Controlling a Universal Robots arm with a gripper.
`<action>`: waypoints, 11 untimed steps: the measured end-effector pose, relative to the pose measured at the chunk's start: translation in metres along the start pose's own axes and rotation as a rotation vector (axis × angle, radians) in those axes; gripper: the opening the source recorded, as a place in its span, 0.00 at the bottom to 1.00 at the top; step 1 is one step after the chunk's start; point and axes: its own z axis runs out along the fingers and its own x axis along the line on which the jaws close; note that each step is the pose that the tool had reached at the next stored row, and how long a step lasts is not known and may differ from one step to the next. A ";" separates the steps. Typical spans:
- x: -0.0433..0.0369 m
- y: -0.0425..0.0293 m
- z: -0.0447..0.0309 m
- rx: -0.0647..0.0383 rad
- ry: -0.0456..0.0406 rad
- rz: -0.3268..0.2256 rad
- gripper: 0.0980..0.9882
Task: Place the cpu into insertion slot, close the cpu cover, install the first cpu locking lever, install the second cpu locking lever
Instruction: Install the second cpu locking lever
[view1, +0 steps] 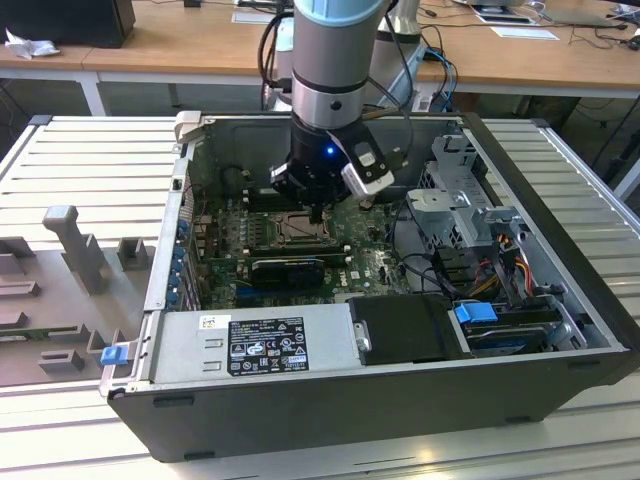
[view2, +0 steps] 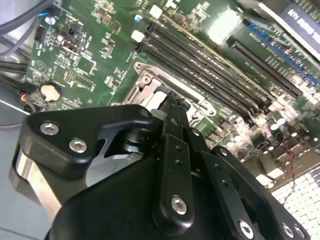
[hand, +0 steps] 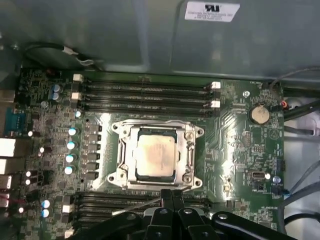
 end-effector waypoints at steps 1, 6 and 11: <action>0.0015 -0.0014 0.0004 -0.003 0.0007 -0.001 0.01; 0.0063 -0.0043 0.0061 -0.010 0.0042 -0.013 0.01; 0.0317 -0.0058 0.0118 -0.019 0.0054 -0.014 0.01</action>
